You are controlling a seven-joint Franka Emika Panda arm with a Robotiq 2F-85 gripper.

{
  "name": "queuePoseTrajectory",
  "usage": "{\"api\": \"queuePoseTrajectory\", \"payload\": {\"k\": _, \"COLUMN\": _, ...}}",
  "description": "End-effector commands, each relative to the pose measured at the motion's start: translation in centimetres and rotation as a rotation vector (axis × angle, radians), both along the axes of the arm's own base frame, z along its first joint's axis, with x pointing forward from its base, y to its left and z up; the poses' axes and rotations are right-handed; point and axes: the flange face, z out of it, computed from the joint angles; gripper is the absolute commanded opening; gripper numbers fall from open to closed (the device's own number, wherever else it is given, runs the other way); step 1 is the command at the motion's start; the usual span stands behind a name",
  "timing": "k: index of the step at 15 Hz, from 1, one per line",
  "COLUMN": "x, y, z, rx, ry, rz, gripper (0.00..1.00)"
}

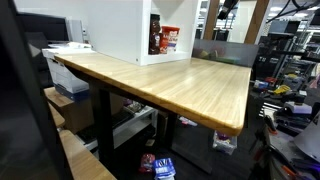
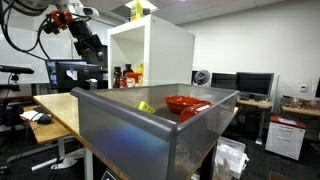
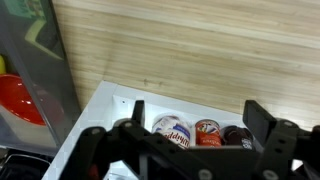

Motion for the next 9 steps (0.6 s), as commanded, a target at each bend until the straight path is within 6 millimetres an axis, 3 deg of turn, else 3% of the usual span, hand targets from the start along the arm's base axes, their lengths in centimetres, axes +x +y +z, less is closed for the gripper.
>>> {"api": "queuePoseTrajectory", "payload": {"k": 1, "x": -1.6, "y": -0.8, "z": 0.5, "rx": 0.036, "ry": 0.011, "rz": -0.005, "gripper": 1.00}}
{"api": "queuePoseTrajectory", "payload": {"k": 9, "x": -2.5, "y": -2.1, "z": 0.7, "rx": 0.075, "ry": 0.032, "rz": -0.012, "gripper": 1.00}}
